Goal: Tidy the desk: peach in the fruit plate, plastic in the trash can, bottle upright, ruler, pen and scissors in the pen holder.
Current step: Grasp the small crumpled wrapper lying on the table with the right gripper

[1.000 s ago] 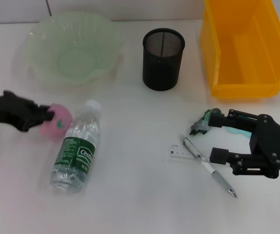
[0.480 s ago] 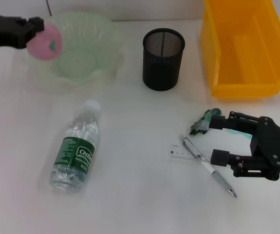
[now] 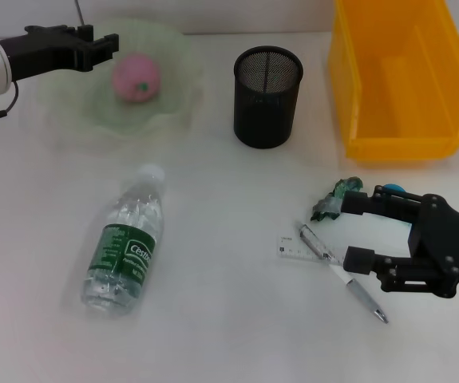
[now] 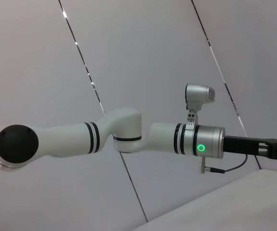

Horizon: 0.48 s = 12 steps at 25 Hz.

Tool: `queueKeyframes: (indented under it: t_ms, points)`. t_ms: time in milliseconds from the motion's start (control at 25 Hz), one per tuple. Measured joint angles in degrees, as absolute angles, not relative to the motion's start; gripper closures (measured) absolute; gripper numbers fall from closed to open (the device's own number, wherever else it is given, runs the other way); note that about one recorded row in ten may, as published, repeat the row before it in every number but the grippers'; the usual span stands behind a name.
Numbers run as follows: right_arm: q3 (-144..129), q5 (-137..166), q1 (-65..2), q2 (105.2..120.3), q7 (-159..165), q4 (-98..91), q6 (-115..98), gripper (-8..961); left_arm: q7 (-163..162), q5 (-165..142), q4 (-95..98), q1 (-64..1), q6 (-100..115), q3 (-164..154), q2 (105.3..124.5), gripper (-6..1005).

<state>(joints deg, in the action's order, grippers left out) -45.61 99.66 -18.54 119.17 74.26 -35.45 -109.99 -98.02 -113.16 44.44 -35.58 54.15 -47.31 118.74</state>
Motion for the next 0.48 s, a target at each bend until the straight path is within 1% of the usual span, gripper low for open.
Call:
queueKeyframes:
  t_ms: [120,280,320,400,480]
  points:
    - [-45.1,98.9,-18.5,119.17,74.3,-35.4,-110.0,120,-96.1,-108.5,45.3,-33.8,59.8,-47.4,118.34,563]
    - [-40.1,98.5,-18.5,118.51,78.6,-37.1,-109.8,119,-92.2,-105.1,48.0,-30.3,77.9,-47.4,116.53,484]
    - [-38.8,98.6,-18.5,118.05,81.1,-38.6,-109.7,119,-91.3,-105.8,48.4,-29.4,83.7,-47.5,115.80,464]
    - [-37.9,99.4,-18.6,116.90,86.3,-42.5,-109.6,119,-89.8,-107.6,48.8,-28.3,91.5,-47.6,115.05,424]
    - [-37.7,102.9,-19.4,115.73,94.3,-49.3,-109.7,120,-88.0,-110.0,48.8,-27.0,98.0,-47.5,114.71,330]
